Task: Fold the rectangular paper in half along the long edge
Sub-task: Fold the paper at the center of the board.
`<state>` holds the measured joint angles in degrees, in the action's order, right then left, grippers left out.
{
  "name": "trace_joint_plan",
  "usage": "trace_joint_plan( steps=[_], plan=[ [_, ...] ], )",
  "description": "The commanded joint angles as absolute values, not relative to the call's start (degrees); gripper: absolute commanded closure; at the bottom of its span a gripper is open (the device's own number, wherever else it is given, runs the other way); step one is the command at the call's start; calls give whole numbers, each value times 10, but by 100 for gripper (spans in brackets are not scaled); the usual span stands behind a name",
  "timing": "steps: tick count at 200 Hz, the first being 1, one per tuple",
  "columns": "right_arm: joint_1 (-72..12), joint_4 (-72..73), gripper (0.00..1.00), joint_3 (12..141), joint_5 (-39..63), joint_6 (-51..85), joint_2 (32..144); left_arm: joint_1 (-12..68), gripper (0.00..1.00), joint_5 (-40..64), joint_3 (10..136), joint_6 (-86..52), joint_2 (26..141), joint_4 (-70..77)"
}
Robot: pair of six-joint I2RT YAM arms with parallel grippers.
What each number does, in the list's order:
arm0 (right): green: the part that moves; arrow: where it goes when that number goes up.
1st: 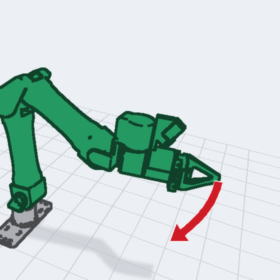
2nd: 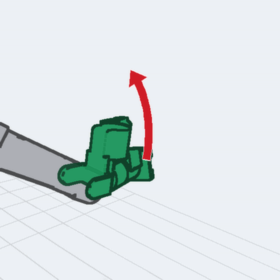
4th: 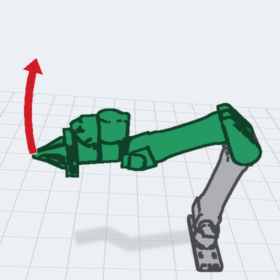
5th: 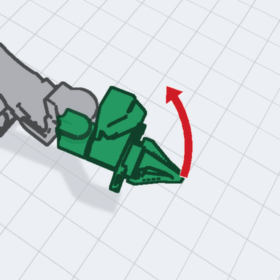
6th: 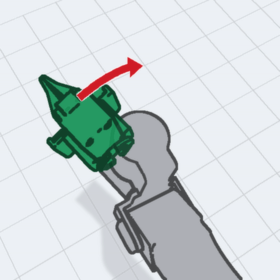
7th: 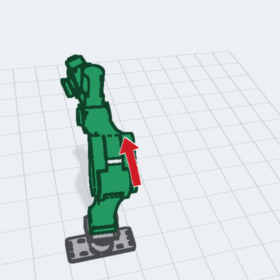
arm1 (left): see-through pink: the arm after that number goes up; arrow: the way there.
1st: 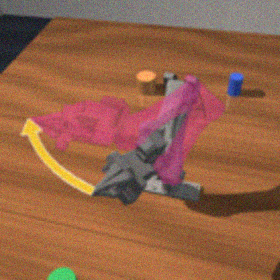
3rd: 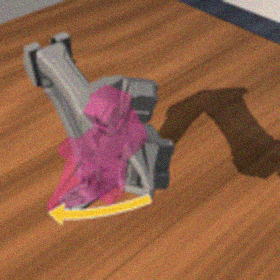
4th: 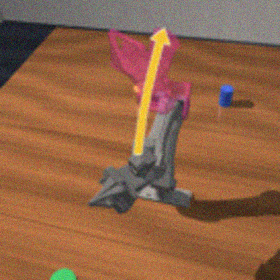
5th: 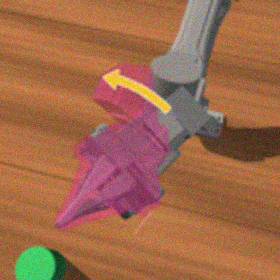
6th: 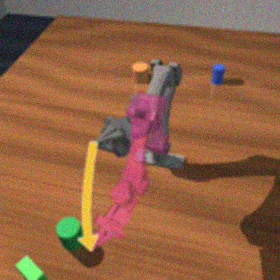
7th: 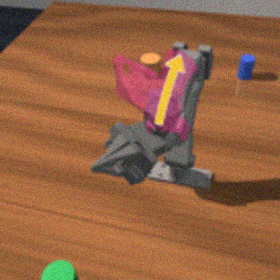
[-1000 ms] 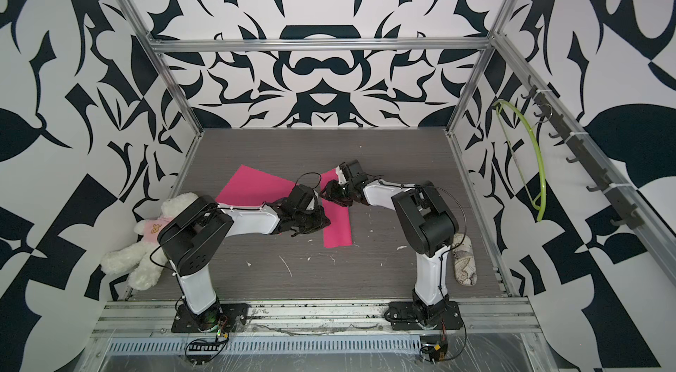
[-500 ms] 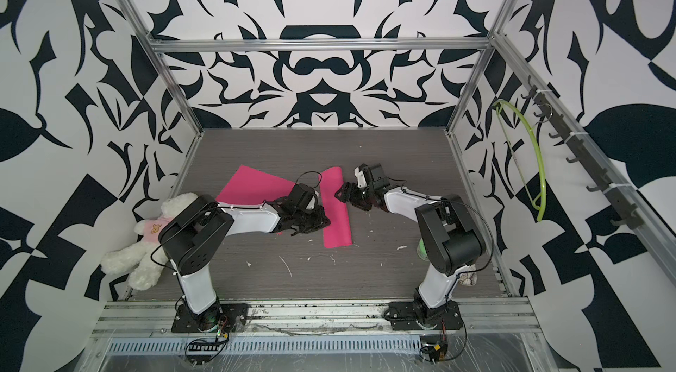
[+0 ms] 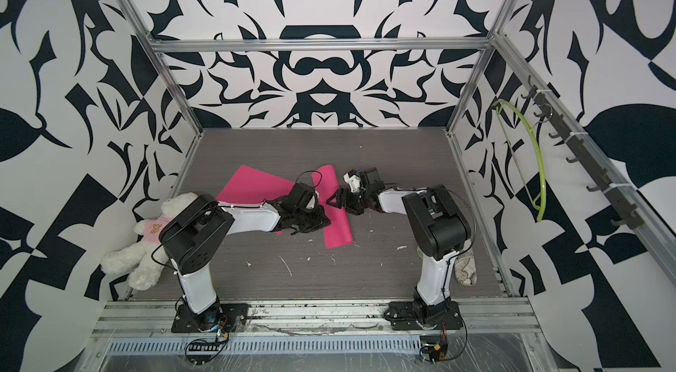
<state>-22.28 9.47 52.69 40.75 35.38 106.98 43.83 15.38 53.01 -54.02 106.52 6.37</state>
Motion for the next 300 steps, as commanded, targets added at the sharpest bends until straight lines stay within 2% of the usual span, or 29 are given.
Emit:
trace_joint_plan(
  steps=[1, 60, 89, 119, 132, 163, 178, 195, 209, 260, 273, 300],
  plan=[
    [-228, 83, 32, 529, 421, 332, 1088, 436, 89, 127, 512, -533, 1105, -19],
    [-222, 95, 50, 522, 403, 335, 1096, 433, 90, 130, 510, -533, 1104, -19],
    [-214, 96, 53, 525, 405, 335, 1098, 432, 90, 131, 505, -536, 1104, -17],
    [-208, 102, 60, 526, 413, 336, 1102, 432, 90, 132, 499, -541, 1104, -11],
    [-206, 109, 68, 524, 416, 341, 1102, 432, 90, 132, 497, -543, 1104, -7],
    [-203, 118, 75, 524, 417, 347, 1102, 432, 89, 134, 495, -546, 1106, -3],
    [-202, 122, 81, 524, 417, 349, 1103, 432, 90, 134, 495, -545, 1107, -2],
    [-202, 125, 89, 525, 418, 352, 1105, 432, 90, 135, 494, -547, 1108, 0],
    [-201, 126, 100, 525, 420, 351, 1106, 432, 89, 135, 493, -547, 1109, 0],
    [-201, 130, 100, 525, 424, 350, 1107, 432, 89, 136, 488, -550, 1104, 15],
    [-201, 132, 100, 523, 426, 348, 1105, 432, 83, 133, 478, -551, 1090, 39],
    [-201, 137, 100, 522, 429, 343, 1089, 432, 51, 86, 432, -556, 1022, 108]
  ],
)
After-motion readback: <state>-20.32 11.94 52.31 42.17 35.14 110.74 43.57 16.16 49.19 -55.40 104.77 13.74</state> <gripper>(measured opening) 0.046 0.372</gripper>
